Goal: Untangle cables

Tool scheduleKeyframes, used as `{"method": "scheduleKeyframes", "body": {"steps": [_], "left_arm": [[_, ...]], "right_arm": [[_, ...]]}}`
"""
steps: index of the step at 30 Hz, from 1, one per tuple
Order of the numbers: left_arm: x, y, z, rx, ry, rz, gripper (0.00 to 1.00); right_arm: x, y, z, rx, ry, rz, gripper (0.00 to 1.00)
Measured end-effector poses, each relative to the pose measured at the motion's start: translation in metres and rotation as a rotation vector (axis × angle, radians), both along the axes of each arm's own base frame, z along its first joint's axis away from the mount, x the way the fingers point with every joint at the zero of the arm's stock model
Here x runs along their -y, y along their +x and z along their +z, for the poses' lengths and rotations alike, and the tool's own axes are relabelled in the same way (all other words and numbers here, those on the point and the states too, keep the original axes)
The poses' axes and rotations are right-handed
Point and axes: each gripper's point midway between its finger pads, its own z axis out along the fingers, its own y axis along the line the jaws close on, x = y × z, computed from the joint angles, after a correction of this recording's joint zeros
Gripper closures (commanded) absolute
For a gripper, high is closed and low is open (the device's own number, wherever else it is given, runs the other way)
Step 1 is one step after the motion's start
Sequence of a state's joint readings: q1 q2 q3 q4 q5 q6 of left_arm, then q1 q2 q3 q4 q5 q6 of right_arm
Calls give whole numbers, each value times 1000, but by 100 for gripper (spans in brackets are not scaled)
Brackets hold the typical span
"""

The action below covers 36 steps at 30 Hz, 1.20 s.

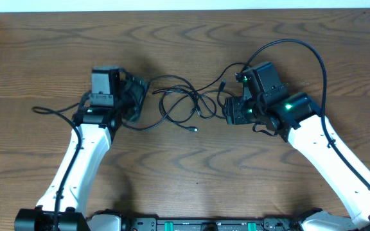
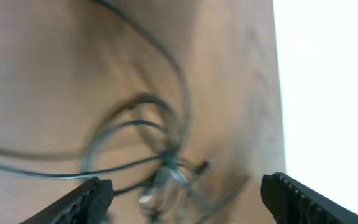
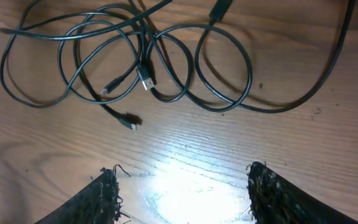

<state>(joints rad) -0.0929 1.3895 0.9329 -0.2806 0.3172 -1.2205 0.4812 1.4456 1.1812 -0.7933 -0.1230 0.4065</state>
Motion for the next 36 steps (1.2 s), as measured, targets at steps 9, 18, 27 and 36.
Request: {"method": "scheduleKeyframes", "body": {"steps": [9,18,27,36], "left_arm": [[31,9,-46,-147,-117,63,40],[31,8,-58,-197,-143,107,69],[27,10,-59,-192,-128,129,92],[46,47,7,135,-182,-54,92]], "right_arm": [[5,-7,-5,-33,-24,-7,31],[5,-7,-5,-33,-24,-7,29],[5,-7,-5,-32,-24,-7,27],[10,-16,-10,-75,-45,-9,23]]}}
